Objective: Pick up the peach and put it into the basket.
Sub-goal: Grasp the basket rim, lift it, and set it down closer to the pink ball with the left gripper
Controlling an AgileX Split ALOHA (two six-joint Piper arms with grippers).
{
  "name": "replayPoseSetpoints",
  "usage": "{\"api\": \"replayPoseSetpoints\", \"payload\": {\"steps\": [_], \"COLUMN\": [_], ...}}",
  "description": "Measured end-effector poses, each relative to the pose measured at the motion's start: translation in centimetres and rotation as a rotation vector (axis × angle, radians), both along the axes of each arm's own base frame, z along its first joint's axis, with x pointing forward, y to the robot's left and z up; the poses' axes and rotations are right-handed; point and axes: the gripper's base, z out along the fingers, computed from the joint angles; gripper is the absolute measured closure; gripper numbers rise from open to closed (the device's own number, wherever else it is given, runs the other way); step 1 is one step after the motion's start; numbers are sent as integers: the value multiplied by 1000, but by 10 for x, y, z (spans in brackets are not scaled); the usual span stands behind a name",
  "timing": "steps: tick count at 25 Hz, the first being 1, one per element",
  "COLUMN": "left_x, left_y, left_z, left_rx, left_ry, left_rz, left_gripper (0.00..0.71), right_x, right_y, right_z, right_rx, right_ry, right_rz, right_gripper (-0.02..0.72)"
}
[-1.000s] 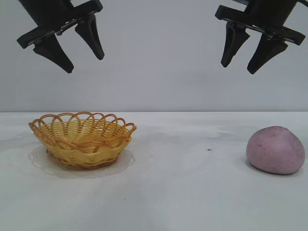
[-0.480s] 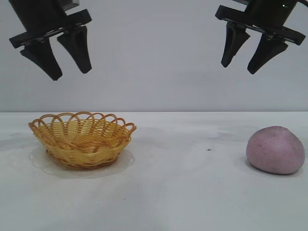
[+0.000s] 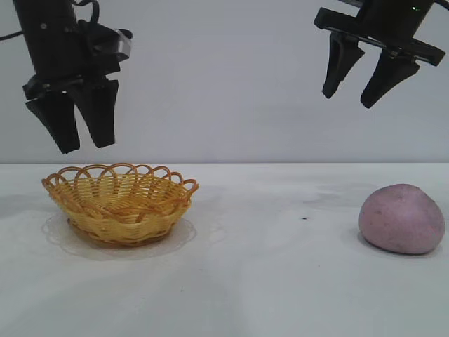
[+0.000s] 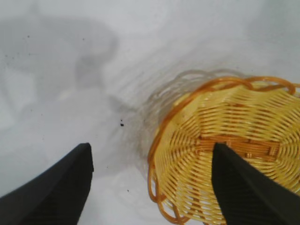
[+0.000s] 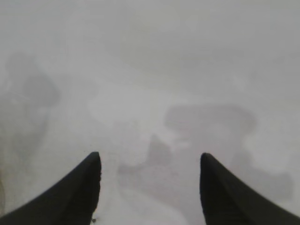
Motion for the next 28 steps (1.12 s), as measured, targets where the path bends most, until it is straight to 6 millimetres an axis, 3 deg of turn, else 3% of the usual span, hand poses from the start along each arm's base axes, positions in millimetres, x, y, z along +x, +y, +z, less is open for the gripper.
{"api": "replayPoseSetpoints", "payload": {"steps": [4,5,12,15,19,23,24,28], "left_x": [7,8,13,11,7,8,10,18], "left_y": [0,0,-8,-16,-28,-30,-31,-33], "left_z": [-13,-16,-32,-40,-43,-38,-35,-14], "left_rx": [33,38,61,94,134,147,146,112], "left_ry": [60,72,98,107,110,119,113,74], "left_rz": [-55,-63,-111,-150,-198,-140,-107,78], "left_gripper": [239,297,294,414,643,643,710,710], "right_x": [0,0,0,0,0,0,0,0], "right_y": [0,0,0,0,0,0,0,0], "right_z": [0,0,0,0,0,0,0,0], "right_rx": [-1,-1,-2,-4,-6,-6,-6,-6], "right_ry": [-1,1,0,-1,-1,1,1,1], "right_rz": [2,3,5,5,6,7,7,7], "right_gripper": [260,260,260,260,260,260,260,260]}}
